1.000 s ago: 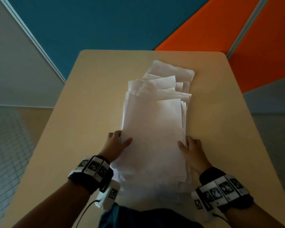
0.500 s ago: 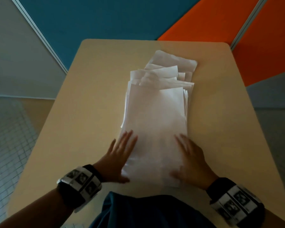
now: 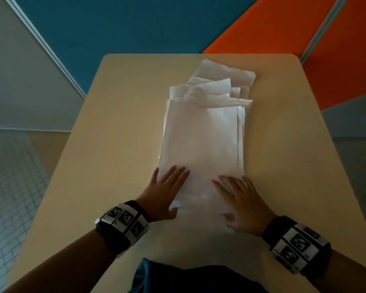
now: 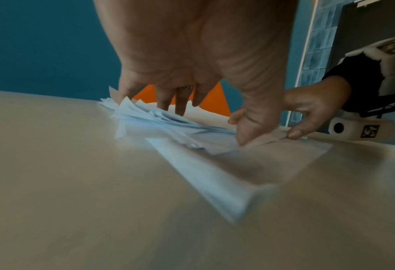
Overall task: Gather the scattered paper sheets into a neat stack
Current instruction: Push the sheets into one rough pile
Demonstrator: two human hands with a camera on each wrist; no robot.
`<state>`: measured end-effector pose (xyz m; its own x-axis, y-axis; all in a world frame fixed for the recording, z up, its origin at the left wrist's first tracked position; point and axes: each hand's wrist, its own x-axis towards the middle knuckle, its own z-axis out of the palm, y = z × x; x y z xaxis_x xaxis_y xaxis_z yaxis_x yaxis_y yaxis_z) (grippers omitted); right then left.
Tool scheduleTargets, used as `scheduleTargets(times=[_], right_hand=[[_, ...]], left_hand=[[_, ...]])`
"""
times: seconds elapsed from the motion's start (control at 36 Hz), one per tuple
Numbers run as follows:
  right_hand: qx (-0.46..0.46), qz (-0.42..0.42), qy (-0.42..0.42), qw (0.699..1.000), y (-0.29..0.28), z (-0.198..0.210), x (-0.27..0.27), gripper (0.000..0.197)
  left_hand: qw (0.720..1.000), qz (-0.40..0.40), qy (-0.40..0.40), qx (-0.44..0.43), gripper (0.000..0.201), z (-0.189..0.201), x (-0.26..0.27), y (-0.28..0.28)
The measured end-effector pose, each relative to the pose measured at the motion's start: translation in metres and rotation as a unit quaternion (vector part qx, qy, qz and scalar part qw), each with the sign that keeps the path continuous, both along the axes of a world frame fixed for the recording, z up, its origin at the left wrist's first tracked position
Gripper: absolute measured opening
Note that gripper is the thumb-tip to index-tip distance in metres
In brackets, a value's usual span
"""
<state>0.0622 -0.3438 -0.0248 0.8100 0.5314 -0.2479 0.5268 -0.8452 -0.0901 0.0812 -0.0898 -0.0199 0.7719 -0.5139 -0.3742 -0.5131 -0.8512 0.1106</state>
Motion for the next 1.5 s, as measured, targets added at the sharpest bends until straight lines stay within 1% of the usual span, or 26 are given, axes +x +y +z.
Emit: scheduleTargets(times=[0.11, 0.19, 0.28, 0.33, 0.39, 0.44, 0.5, 0.53, 0.56, 0.61, 0.67, 0.69, 0.75, 0.81, 0.86, 0.97, 1.06, 1.08, 1.11, 1.19, 1.28, 1.33, 1.39, 1.44, 1.47, 1.5], right_hand=[[-0.009, 0.031, -0.008, 0.999, -0.001, -0.003, 0.009, 0.1], [-0.015, 0.057, -0.02, 0.998, -0.001, -0.004, 0.018, 0.094], [0.005, 0.032, -0.047, 0.998, -0.005, 0.0, 0.04, 0.078], [0.022, 0.01, -0.057, 0.998, -0.009, 0.001, 0.056, 0.075], [0.033, 0.004, -0.052, 0.998, -0.012, 0.001, 0.069, 0.074], [0.045, 0.006, -0.036, 0.998, -0.012, 0.002, 0.076, 0.073], [0.065, 0.005, -0.02, 0.998, -0.01, 0.005, 0.077, 0.071], [0.077, 0.003, -0.011, 0.997, -0.009, 0.006, 0.077, 0.071], [0.087, -0.006, -0.001, 0.996, -0.008, 0.007, 0.077, 0.07], [0.125, -0.066, 0.009, 0.99, -0.009, 0.01, 0.084, 0.067], [0.175, -0.186, 0.032, 0.966, -0.014, 0.01, 0.103, 0.066], [0.198, -0.257, 0.033, 0.945, -0.018, 0.01, 0.116, 0.067], [0.234, -0.389, 0.048, 0.89, -0.027, 0.009, 0.141, 0.069], [0.267, -0.472, 0.067, 0.838, -0.033, 0.007, 0.162, 0.069], [0.3, -0.502, 0.069, 0.809, -0.033, 0.004, 0.18, 0.067], [0.329, -0.511, 0.074, 0.79, -0.021, 0.001, 0.199, 0.064], [0.376, -0.54, 0.095, 0.747, -0.015, 0.0, 0.202, 0.061], [0.387, -0.543, 0.1, 0.738, -0.014, -0.002, 0.203, 0.057], [0.388, -0.54, 0.109, 0.739, -0.012, -0.001, 0.202, 0.053], [0.381, -0.507, 0.145, 0.759, -0.009, 0.002, 0.199, 0.047], [0.342, -0.462, 0.197, 0.794, -0.005, 0.009, 0.191, 0.052], [0.313, -0.428, 0.236, 0.815, -0.006, 0.009, 0.185, 0.048], [0.293, -0.419, 0.24, 0.825, -0.006, 0.007, 0.18, 0.049], [0.275, -0.425, 0.226, 0.832, -0.01, 0.001, 0.176, 0.054], [0.264, -0.423, 0.219, 0.839, -0.011, 0.001, 0.173, 0.051], [0.258, -0.42, 0.208, 0.845, -0.012, 0.0, 0.17, 0.043]], left_hand=[[0.999, -0.043, 0.017, -0.005, 0.105, -0.003, 0.009, -0.005], [0.998, -0.064, -0.014, -0.009, 0.108, -0.004, 0.017, -0.006], [0.998, -0.063, -0.002, 0.024, 0.109, 0.003, 0.033, -0.007], [0.996, -0.053, 0.01, 0.065, 0.119, 0.01, 0.042, -0.006], [0.997, -0.042, -0.003, 0.061, 0.121, 0.006, 0.047, -0.002], [0.995, -0.068, -0.001, 0.077, 0.124, 0.01, 0.046, -0.006], [0.986, -0.138, 0.002, 0.089, 0.126, 0.012, 0.042, -0.011], [0.984, -0.159, 0.022, 0.072, 0.126, 0.01, 0.037, -0.012], [0.982, -0.166, 0.054, 0.065, 0.125, 0.009, 0.031, -0.012], [0.979, -0.181, 0.059, 0.08, 0.125, 0.008, 0.026, -0.01], [0.979, -0.16, 0.064, 0.113, 0.127, 0.009, 0.025, -0.007], [0.979, -0.165, 0.054, 0.105, 0.128, 0.008, 0.026, -0.008], [0.976, -0.193, 0.056, 0.083, 0.129, 0.005, 0.028, -0.011], [0.974, -0.204, 0.069, 0.066, 0.128, 0.008, 0.024, -0.018], [0.971, -0.211, 0.08, 0.082, 0.125, 0.01, 0.019, -0.024], [0.976, -0.209, 0.028, 0.056, 0.123, 0.005, 0.017, -0.029], [0.978, -0.2, 0.018, 0.052, 0.121, 0.004, 0.018, -0.029], [0.978, -0.198, 0.025, 0.052, 0.121, 0.004, 0.018, -0.029], [0.978, -0.199, 0.031, 0.05, 0.12, 0.004, 0.018, -0.029], [0.979, -0.195, 0.043, 0.033, 0.119, 0.001, 0.018, -0.027], [0.982, -0.181, 0.042, 0.032, 0.119, 0.004, 0.022, -0.027], [0.983, -0.174, 0.053, 0.01, 0.125, 0.002, 0.025, -0.026], [0.984, -0.16, 0.078, 0.01, 0.129, 0.004, 0.025, -0.025], [0.984, -0.157, 0.084, 0.018, 0.127, 0.005, 0.023, -0.024], [0.984, -0.157, 0.083, 0.02, 0.126, 0.004, 0.022, -0.023], [0.984, -0.158, 0.084, 0.018, 0.124, 0.004, 0.021, -0.021]])
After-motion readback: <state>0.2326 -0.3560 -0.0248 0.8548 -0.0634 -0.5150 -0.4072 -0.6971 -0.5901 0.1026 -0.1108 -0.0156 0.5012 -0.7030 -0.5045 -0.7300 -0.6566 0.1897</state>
